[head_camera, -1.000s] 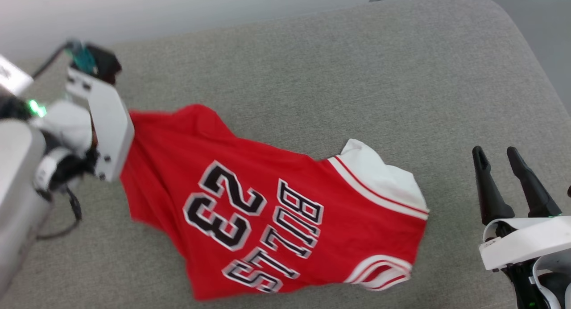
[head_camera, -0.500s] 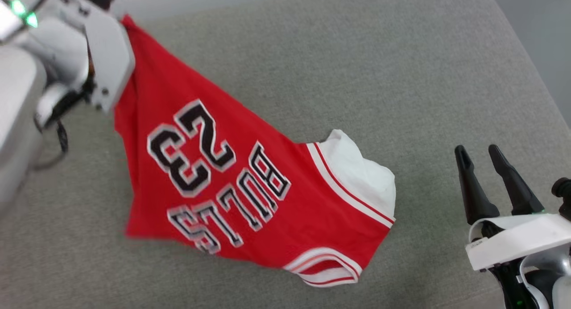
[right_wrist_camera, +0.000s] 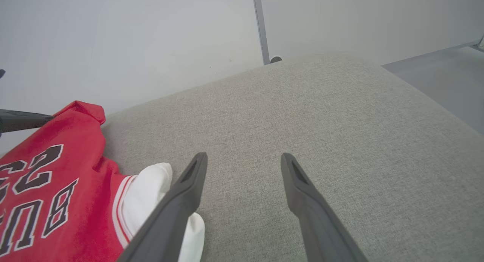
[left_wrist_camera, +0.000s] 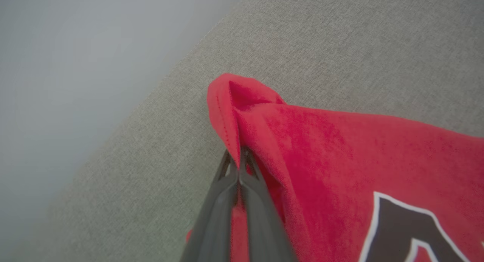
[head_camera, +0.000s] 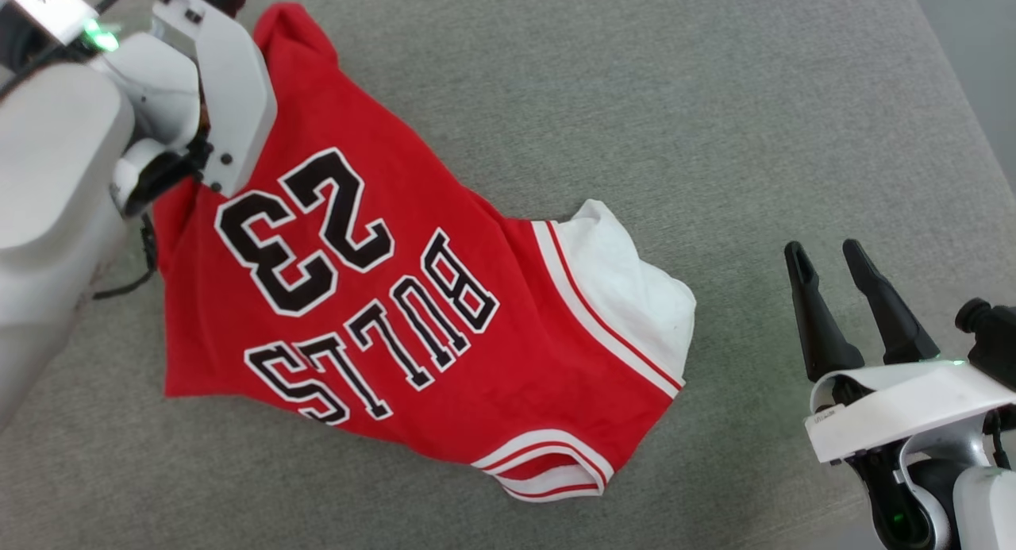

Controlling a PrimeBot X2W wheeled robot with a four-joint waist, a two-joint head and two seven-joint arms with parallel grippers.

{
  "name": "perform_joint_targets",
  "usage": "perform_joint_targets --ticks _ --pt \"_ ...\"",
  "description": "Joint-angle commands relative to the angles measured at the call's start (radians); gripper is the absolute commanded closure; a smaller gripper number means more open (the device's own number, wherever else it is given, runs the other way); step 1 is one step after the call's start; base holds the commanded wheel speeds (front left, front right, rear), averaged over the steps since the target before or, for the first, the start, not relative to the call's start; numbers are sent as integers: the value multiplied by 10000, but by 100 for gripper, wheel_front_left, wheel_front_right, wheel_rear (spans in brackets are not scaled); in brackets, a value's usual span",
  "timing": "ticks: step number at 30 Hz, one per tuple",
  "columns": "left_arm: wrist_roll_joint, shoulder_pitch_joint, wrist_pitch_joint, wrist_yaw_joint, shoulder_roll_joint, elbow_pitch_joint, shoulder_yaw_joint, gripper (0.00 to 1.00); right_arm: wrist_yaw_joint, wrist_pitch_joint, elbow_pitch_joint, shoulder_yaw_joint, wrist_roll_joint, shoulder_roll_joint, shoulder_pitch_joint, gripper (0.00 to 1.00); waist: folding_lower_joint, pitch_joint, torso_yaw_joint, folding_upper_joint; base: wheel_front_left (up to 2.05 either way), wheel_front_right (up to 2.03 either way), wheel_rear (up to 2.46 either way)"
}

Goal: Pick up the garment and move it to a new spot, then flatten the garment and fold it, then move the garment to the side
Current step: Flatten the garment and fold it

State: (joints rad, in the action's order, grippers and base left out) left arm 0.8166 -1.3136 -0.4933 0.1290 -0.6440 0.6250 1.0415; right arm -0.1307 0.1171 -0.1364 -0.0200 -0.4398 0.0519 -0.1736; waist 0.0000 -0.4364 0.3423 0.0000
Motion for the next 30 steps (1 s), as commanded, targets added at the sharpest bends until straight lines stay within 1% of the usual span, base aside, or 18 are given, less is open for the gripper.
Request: perform_joint_targets --ticks 1,2,4,6,7,13,17,24,27,30 --pt "130 23 49 6 28 14 10 66 -1 -58 12 -27 2 -24 -126 0 0 18 -67 0 0 0 0" --pt "331 35 86 6 52 82 69 54 -1 -42 36 -34 44 -24 -157 0 0 36 -108 0 0 0 0" --pt "593 32 50 6 86 228 217 14 -1 -28 40 -60 61 -26 -244 0 0 102 -211 0 0 0 0" --pt "916 -53 125 7 156 253 304 3 -1 -1 44 -33 114 -23 -241 0 0 193 -323 0 0 0 0" --pt "964 -115 194 7 160 272 360 0 -1 25 55 -16 155 -23 -224 0 0 255 -390 0 0 0 0" --pt "1359 -303 863 7 164 235 584 0 -1 127 -7 98 317 38 -27 0 0 817 -895 0 0 0 0" --pt "1720 -26 1462 7 132 -13 628 0 -1 210 -114 217 391 110 131 0 0 1332 -1323 0 0 0 0" --pt "2476 1021 2539 8 173 -727 593 0 -1 -21 -323 355 842 330 468 0 0 2399 -2202 0 0 0 0" --pt "2574 1525 2927 7 133 -1086 632 0 -1 -246 -408 381 1065 407 556 0 0 2854 -2545 0 0 0 0" --pt "2722 2085 3230 -136 135 -1470 643 0 -1 -322 -365 439 1201 419 718 0 0 3266 -2886 0 0 0 0"
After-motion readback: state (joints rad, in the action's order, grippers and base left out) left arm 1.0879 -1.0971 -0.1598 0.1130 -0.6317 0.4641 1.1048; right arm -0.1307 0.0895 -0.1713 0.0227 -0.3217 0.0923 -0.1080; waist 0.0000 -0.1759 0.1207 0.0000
